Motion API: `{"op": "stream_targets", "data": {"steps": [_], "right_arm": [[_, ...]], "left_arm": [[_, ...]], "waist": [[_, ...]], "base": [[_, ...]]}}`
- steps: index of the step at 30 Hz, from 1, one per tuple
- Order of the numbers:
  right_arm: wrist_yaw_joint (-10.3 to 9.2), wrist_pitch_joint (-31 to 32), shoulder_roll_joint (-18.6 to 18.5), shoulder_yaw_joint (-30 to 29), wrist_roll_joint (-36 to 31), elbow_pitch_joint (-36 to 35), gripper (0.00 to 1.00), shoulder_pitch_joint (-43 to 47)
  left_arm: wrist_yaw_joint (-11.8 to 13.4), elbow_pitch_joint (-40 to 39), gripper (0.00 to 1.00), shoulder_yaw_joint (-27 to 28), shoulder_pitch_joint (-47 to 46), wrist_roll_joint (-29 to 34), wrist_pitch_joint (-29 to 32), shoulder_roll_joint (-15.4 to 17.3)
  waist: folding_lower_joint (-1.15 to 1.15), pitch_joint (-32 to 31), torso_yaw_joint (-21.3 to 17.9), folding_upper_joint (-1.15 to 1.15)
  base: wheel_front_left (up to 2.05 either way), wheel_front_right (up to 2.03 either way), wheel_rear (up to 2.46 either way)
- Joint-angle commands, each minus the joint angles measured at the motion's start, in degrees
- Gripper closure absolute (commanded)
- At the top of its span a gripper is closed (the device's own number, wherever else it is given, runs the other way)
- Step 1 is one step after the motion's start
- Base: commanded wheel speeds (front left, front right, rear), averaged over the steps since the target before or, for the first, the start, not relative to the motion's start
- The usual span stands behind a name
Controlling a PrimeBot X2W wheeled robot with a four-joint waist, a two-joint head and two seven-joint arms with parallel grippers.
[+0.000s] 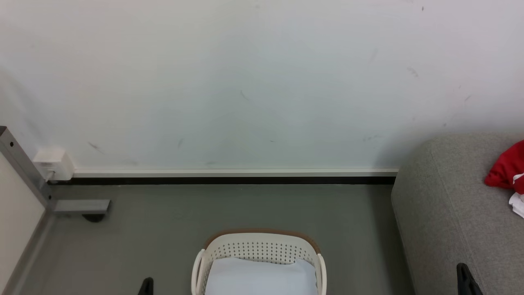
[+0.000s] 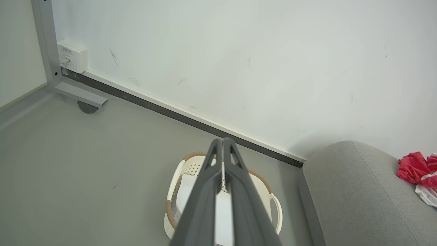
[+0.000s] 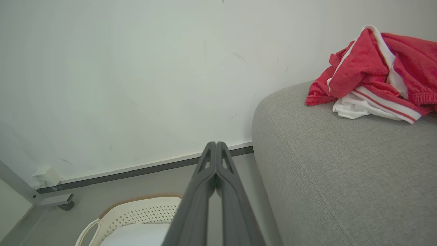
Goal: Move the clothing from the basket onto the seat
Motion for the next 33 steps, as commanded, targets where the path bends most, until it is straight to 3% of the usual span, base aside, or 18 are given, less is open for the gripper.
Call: {"op": "stream_targets", "data": {"steps": [1,33], "right_arm": [[-0.02,0.56,-0.48,-0.3,2.93,-0.75,1.0,-1.84],[-0.06,7.25,-0.61,-1.14,30.24,0.08,1.0,-6.18]], "left_arm": [[-0.23,-0.93,1.0,0.46,-1.79,-2.98,0.6,0.34],[-1.14,-1.14,1.0,3.15,-6.03,-28.71,7.23,0.26]], "waist": [[0.0,0.06,0.03,0.0],[0.0,1.11,0.43,0.0]], "base": [[0.0,0.0,0.0],[0.0,0.0,0.0]]}}
